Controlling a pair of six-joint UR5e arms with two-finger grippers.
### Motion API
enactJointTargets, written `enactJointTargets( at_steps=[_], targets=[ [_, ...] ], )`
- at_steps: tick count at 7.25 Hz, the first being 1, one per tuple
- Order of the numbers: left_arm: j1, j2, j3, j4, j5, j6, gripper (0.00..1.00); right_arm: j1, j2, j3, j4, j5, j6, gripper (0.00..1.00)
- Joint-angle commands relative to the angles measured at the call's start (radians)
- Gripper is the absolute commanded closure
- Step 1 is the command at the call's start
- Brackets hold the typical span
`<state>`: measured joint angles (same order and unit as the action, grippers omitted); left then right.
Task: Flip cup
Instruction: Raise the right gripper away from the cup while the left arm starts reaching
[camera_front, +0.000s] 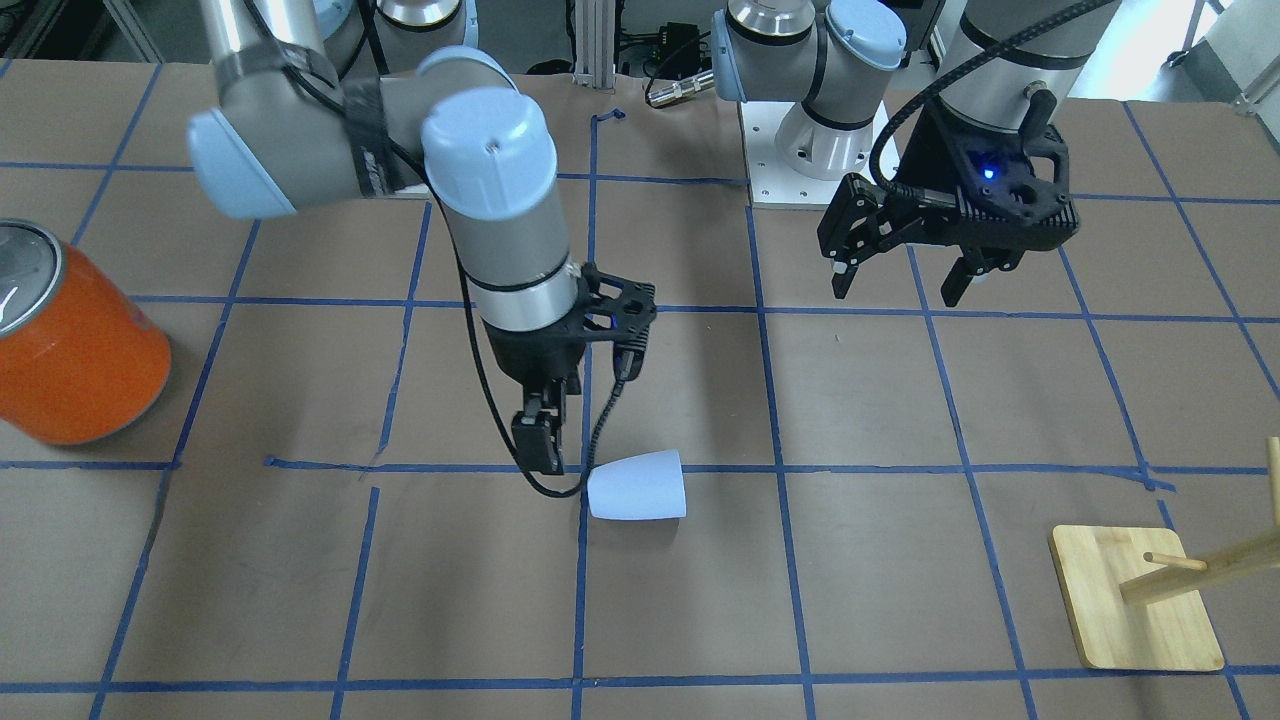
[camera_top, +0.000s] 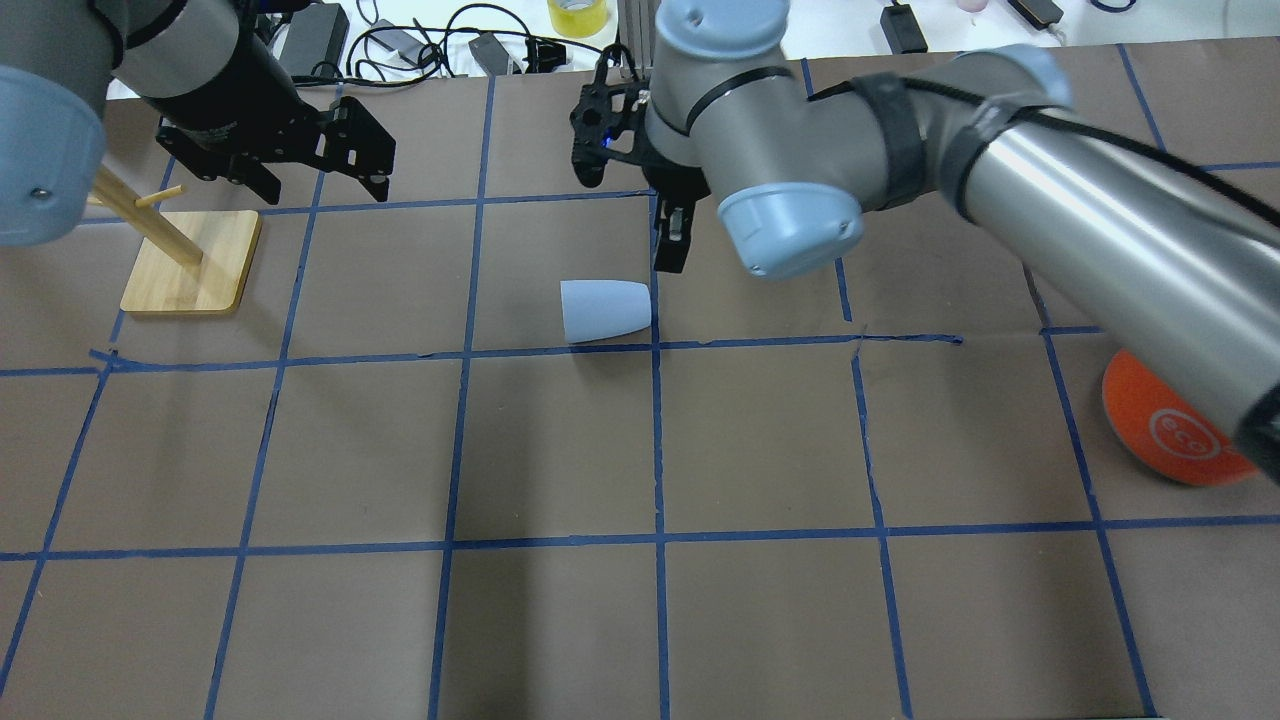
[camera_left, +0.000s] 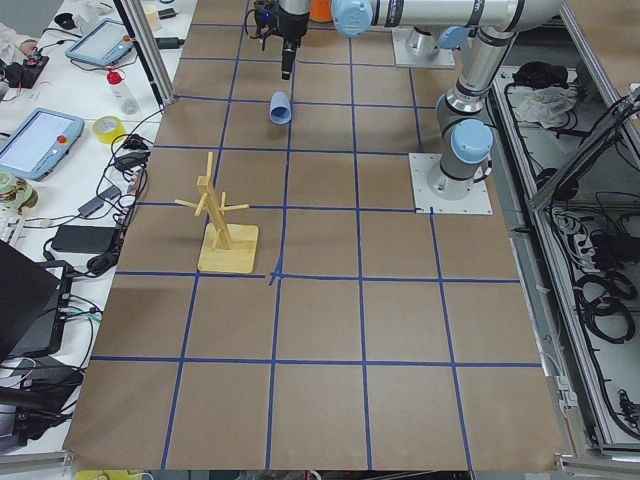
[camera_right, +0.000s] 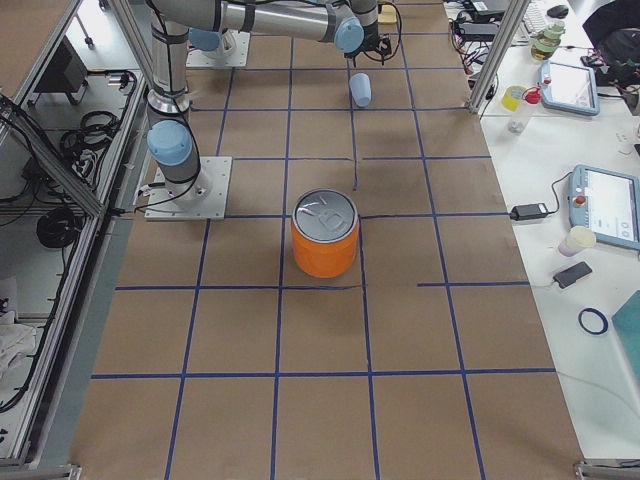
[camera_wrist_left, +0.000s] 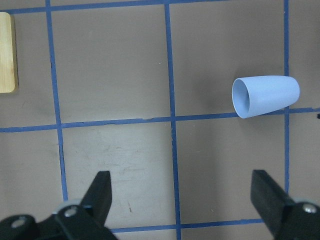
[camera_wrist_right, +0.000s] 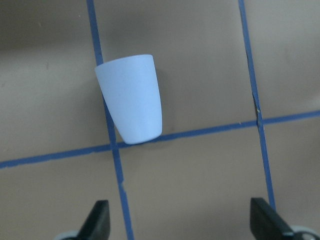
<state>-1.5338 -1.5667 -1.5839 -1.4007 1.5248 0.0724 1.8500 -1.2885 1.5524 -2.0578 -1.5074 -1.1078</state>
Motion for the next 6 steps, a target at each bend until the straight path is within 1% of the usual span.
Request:
enactJointTargets(
  at_steps=[1,2,3,4,5,6],
  targets=[
    [0.006,-0.015,-0.005,0.011,-0.041,-0.002,0.00,-0.110,-0.179,0.003,0.236,-0.004,0.069,0.00],
    [0.038,-0.039,-0.007,0.003,-0.055,0.001,0.00,-0.154,-0.233,0.006,0.295,-0.004,0.132,0.00],
    [0.070,-0.065,-0.014,0.000,-0.206,0.009,0.00,-0.191,-0.270,0.006,0.336,-0.004,0.248,0.00],
    [0.102,-0.100,-0.018,0.000,-0.274,0.015,0.00,-0.201,-0.299,0.006,0.349,-0.007,0.452,0.00],
    [0.107,-0.158,-0.021,0.005,-0.287,0.006,0.00,-0.201,-0.304,0.006,0.358,-0.008,0.618,0.00],
    [0.106,-0.224,-0.040,0.056,-0.334,0.006,0.00,-0.202,-0.304,0.005,0.364,-0.008,0.770,0.00]
  ],
)
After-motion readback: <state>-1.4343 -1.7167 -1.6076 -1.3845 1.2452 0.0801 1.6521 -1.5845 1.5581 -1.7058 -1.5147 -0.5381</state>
